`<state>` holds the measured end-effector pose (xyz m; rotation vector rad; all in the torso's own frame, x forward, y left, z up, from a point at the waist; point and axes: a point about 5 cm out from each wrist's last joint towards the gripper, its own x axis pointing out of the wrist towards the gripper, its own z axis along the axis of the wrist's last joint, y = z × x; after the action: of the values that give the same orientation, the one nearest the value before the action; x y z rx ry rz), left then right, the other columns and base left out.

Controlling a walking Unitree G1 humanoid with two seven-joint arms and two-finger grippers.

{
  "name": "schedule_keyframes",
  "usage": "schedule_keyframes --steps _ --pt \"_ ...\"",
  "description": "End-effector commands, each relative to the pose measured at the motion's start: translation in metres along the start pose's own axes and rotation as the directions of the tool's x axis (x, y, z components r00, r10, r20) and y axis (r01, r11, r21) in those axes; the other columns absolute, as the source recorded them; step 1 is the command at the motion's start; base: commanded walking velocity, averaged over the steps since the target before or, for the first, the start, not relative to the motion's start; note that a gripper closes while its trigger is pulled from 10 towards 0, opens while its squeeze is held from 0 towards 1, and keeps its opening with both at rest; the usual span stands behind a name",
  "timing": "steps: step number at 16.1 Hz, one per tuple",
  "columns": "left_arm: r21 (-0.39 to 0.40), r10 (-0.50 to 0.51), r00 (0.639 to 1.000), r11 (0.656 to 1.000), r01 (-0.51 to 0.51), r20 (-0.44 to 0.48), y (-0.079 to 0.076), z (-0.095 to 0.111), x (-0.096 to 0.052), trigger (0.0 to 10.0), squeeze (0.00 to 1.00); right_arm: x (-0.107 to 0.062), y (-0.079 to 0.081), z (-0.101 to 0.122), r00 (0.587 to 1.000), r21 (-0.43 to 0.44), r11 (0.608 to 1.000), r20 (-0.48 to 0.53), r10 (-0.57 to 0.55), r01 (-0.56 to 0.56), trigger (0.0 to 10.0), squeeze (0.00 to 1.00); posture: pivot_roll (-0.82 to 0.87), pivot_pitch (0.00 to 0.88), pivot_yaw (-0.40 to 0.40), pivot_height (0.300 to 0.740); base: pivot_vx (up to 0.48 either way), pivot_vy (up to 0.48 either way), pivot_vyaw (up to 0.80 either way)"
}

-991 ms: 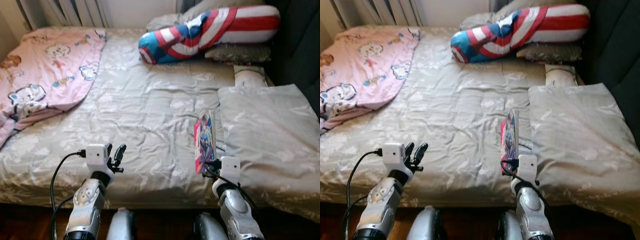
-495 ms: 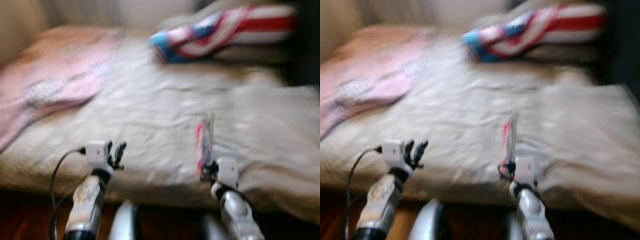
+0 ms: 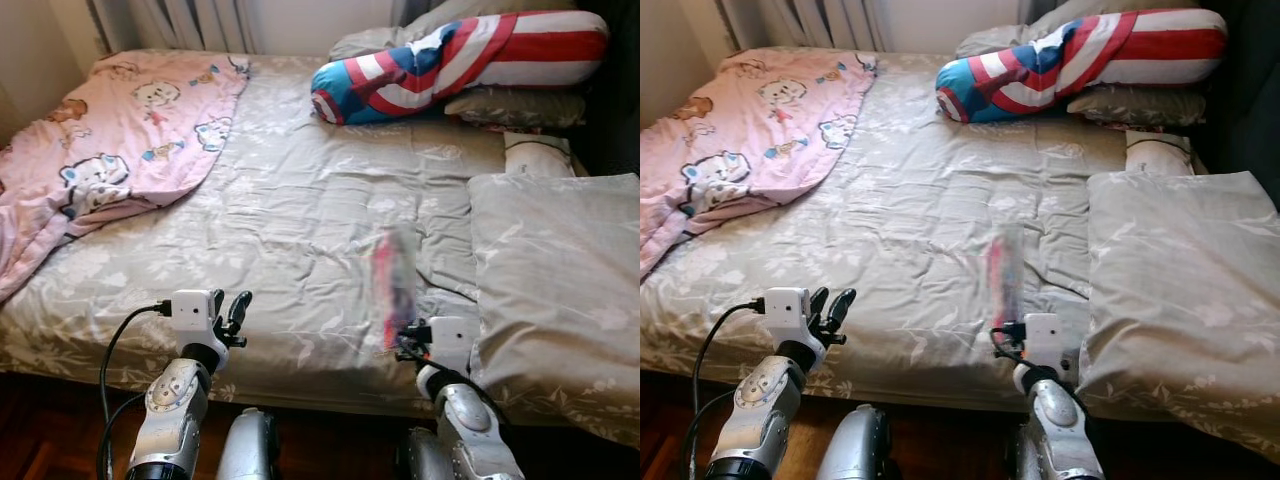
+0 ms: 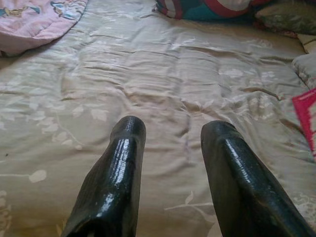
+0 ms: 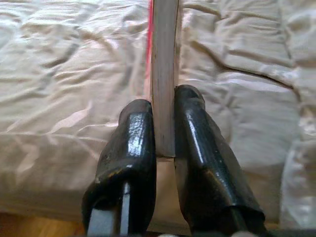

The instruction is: Clean up the room

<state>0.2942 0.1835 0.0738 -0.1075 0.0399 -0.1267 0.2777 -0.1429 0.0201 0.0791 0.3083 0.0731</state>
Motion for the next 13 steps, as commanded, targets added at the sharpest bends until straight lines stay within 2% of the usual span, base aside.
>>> schedule_keyframes --steps 1,5,13 --pt "-0.001 -0.002 1.000 1.000 0.002 -0.001 0.0004 0.0018 0.0003 10.0 0.00 0.0018 0.0024 0.0114 0.998 0.001 1.000 0.062 0.009 -0.009 10.0 0.00 0.02 0.120 0.003 0.624 0.000 0.000 0.00" --pt "0.001 0.002 1.000 1.000 -0.002 -0.001 0.0017 0.0022 0.0007 10.0 0.00 0.0021 0.0027 0.0115 0.998 0.001 1.000 0.063 0.006 -0.006 10.0 0.00 0.02 0.117 0.005 0.624 0.000 0.000 0.00" --pt "-0.001 -0.008 1.000 1.000 0.008 0.003 0.0000 0.0039 0.0040 10.0 0.00 0.0038 0.0044 0.0123 0.997 -0.035 0.999 0.062 0.035 -0.032 10.0 0.00 0.02 0.095 0.010 0.624 0.270 0.000 0.00"
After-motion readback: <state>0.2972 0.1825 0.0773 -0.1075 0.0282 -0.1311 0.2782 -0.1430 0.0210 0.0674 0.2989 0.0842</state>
